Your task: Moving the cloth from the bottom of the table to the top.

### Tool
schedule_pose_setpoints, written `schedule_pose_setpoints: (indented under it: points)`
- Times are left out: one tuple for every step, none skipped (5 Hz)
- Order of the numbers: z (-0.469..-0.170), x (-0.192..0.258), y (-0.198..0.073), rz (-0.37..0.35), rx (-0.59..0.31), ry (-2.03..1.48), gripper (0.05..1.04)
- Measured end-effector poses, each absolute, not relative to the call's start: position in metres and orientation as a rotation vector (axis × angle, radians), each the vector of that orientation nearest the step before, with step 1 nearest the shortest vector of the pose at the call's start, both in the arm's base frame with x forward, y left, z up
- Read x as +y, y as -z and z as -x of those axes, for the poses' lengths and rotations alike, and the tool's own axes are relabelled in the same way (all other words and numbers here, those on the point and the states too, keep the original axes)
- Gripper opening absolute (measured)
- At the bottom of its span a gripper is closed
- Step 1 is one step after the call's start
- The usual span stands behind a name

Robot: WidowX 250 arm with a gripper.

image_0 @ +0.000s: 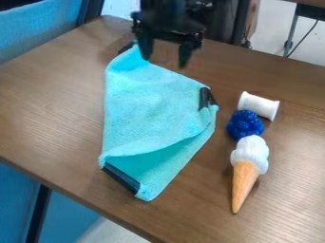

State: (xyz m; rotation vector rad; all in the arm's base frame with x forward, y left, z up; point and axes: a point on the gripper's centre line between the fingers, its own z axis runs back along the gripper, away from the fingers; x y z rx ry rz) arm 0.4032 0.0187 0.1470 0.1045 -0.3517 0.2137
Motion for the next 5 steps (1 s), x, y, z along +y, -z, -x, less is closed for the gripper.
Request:
schedule_pose_setpoints:
  points:
    - [-0.416,0.001,-0.136,-0.073,-0.378,-0.266,1.001]
    - [-0.422,-0.02,-0.126,-0.053,-0.393,-0.261,1.001]
    - [-0.426,-0.038,-0.128,-0.026,-0.428,-0.256,1.001]
    - [-0.427,-0.052,-0.127,-0.022,-0.447,-0.233,1.001]
    - [-0.425,-0.053,-0.122,-0.026,-0.435,-0.234,1.001]
